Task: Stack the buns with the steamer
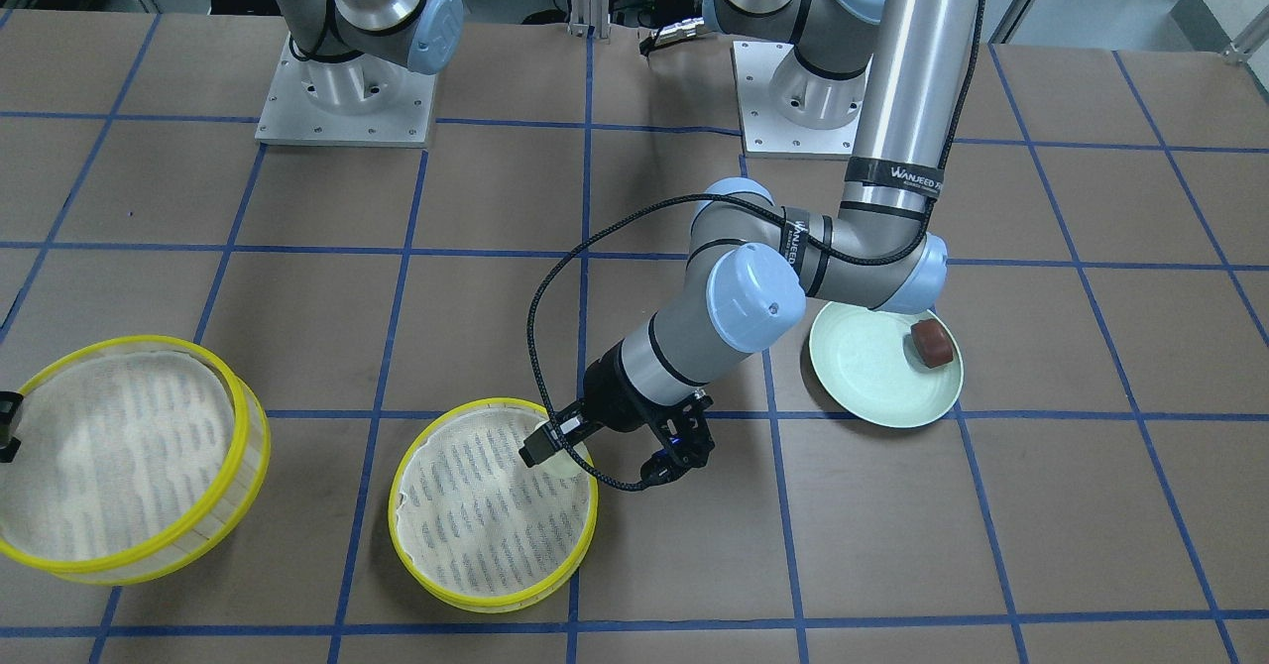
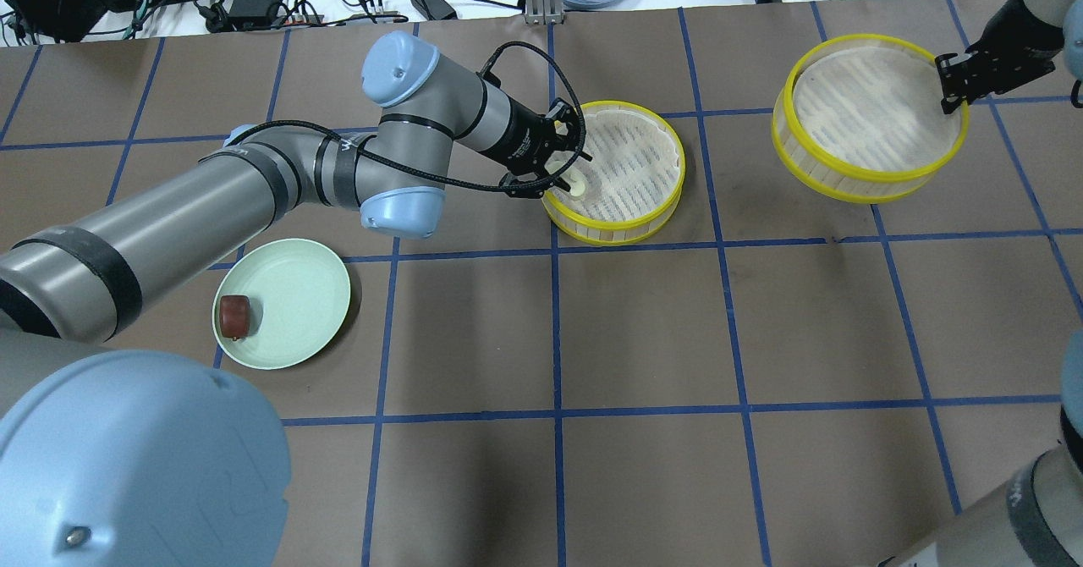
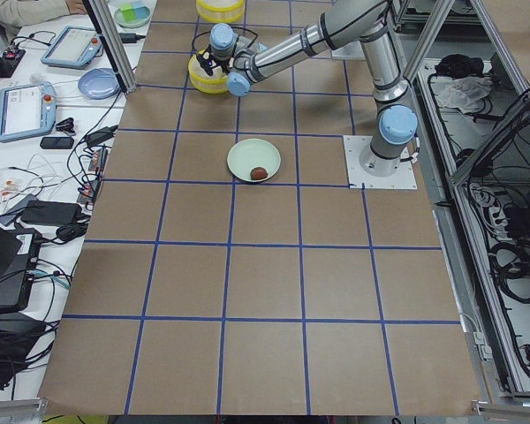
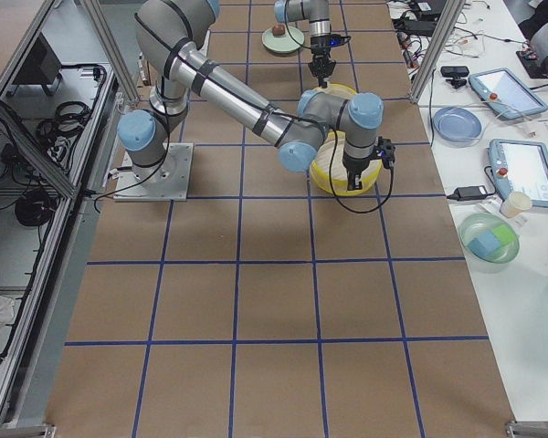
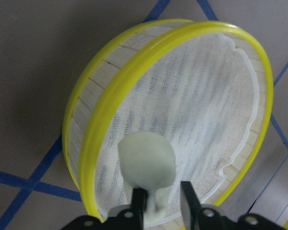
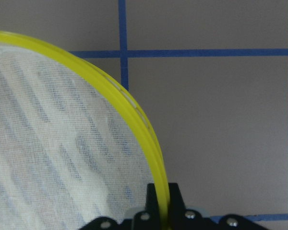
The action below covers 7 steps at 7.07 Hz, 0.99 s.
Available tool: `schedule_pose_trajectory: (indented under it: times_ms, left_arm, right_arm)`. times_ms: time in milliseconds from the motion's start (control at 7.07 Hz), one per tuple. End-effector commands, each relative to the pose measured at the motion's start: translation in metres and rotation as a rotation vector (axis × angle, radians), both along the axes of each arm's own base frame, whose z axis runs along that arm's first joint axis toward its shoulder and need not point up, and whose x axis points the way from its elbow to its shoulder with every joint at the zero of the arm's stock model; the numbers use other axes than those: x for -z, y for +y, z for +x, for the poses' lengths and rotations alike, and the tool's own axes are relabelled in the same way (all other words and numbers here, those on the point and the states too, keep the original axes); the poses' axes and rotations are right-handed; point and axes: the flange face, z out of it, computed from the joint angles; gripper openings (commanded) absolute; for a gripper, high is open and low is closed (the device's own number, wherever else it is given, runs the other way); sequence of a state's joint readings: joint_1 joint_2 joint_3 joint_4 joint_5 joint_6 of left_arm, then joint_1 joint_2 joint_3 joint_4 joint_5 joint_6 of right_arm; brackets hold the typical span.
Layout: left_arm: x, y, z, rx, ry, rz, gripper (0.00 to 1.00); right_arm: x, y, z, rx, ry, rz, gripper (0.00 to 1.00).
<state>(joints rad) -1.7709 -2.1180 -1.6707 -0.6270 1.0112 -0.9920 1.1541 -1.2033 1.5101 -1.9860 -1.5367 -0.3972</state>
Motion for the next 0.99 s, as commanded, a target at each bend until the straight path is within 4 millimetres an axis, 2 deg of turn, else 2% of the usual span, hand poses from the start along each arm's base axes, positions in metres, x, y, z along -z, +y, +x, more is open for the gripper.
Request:
schedule_pose_trajectory:
  times_ms: [0, 142, 283, 425, 708, 849]
  left_arm:
    - [-0.023, -0.01, -0.002, -0.073, 0.026, 0.004, 0.78]
    - [-0.035, -0.017, -0.003, -0.092, 0.037, -0.006, 0.81]
    - [-0.036, -0.017, -0.003, -0.092, 0.038, -0.009, 0.81]
    - [-0.052, -0.018, 0.004, -0.092, 0.036, -0.041, 0.82]
    - [-0.085, -0.043, 0.088, -0.022, -0.06, -0.192, 0.94]
    - [-0.094, -0.043, 0.125, 0.06, -0.136, -0.208, 0.95]
  right_arm:
    - [-0.011, 0.007, 0.067, 0.044, -0.014, 0.004, 0.0]
    - [-0.01, 0.017, 0.091, 0.062, -0.022, 0.008, 0.0]
    - [-0.016, 0.021, 0.106, 0.092, -0.026, 0.001, 0.0]
    - [-0.019, 0.021, 0.129, 0.105, -0.029, -0.003, 0.0]
    - [-0.017, 0.026, 0.197, 0.158, -0.042, 0.002, 0.0]
    - [-0.012, 0.032, 0.225, 0.165, -0.043, 0.014, 0.0]
